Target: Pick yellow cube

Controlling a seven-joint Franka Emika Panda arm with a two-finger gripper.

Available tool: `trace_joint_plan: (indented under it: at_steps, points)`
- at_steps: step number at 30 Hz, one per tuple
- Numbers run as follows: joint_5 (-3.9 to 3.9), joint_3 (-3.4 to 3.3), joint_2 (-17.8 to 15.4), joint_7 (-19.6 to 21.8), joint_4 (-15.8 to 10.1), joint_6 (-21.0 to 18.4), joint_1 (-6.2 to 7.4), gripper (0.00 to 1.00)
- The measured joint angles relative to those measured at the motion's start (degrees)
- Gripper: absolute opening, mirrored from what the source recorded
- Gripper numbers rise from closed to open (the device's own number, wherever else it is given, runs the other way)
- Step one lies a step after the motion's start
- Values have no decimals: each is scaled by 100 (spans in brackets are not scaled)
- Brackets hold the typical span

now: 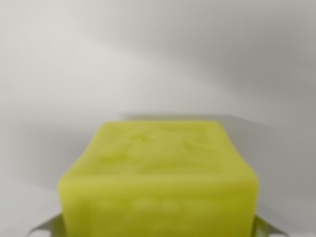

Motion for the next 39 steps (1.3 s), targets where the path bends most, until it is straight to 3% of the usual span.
trace_joint_plan:
  at_steps: [39]
  points:
    - [-131, 0, -882, 91, -179, -700, -19, 0]
